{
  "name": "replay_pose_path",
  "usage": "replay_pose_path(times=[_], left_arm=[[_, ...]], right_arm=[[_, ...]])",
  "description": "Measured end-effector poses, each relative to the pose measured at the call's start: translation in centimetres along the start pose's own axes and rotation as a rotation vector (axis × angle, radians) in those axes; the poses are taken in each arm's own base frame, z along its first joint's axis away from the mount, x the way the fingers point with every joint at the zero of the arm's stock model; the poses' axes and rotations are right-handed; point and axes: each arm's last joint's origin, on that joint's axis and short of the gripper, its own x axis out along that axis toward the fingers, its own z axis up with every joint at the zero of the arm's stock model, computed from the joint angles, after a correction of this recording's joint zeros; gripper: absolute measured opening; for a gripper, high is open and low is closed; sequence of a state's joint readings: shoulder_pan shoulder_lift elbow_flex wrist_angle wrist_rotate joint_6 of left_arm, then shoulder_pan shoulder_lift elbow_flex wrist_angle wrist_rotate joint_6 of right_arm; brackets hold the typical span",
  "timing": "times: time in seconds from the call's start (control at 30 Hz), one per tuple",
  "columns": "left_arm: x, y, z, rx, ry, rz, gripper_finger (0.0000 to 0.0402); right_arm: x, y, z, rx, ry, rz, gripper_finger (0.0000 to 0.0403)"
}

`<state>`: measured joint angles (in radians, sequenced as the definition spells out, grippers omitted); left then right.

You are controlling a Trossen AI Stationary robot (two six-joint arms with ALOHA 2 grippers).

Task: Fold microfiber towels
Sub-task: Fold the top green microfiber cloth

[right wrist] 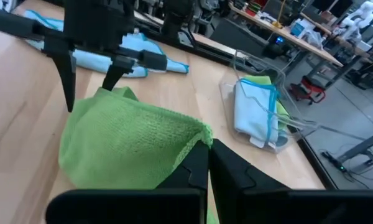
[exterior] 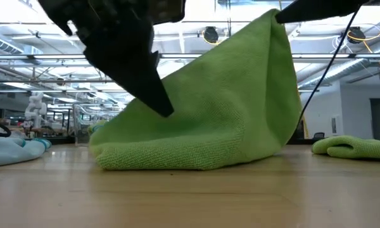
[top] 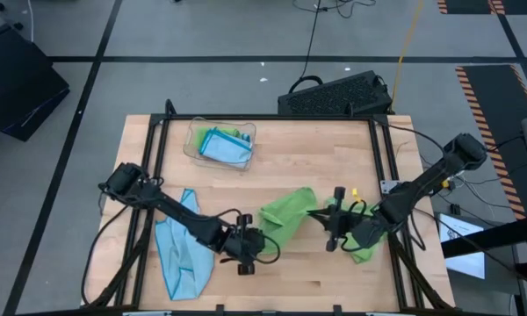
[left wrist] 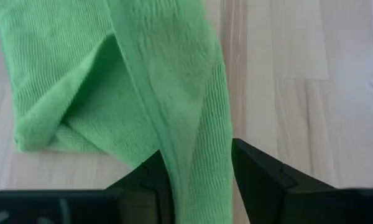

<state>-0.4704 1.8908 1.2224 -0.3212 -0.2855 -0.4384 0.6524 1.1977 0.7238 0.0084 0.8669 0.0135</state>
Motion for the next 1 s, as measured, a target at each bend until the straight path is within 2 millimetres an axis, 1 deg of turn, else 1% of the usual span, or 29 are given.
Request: replay_pose_path(times=[0.13,0.3,0.5,0.67,0.87,1.0], left_arm=[[-0.2,-0.7,-0.3,0.001,0.003,-0.011,0.015],[-0.5,-1.6,-0.8,0.022,0.006,-0.031,0.015],[-0.8,-2.5,-1.0,0.032,0.016,-0.12,0.015],[-1.1,-3.7,-0.5,0.062,-0.057,-0.223,0.015],[-1.7,-5.0,0.7,0.149,-0.194,-0.37,0.015],[-1.8,-5.3,0.7,0.171,-0.212,-0.385,0.0149]], right_arm=[[-0.5,0.0,0.0,-0.007,-0.006,-0.017,0.0],[-1.0,0.0,-0.2,-0.037,-0.004,-0.135,0.0],[-2.0,0.0,0.0,-0.041,-0.033,-0.277,0.0],[-2.8,-0.1,0.3,-0.024,-0.059,-0.273,0.0],[-3.1,-0.1,0.2,-0.039,-0.061,-0.309,0.0],[-3.1,-0.1,0.1,-0.047,-0.057,-0.309,0.0]])
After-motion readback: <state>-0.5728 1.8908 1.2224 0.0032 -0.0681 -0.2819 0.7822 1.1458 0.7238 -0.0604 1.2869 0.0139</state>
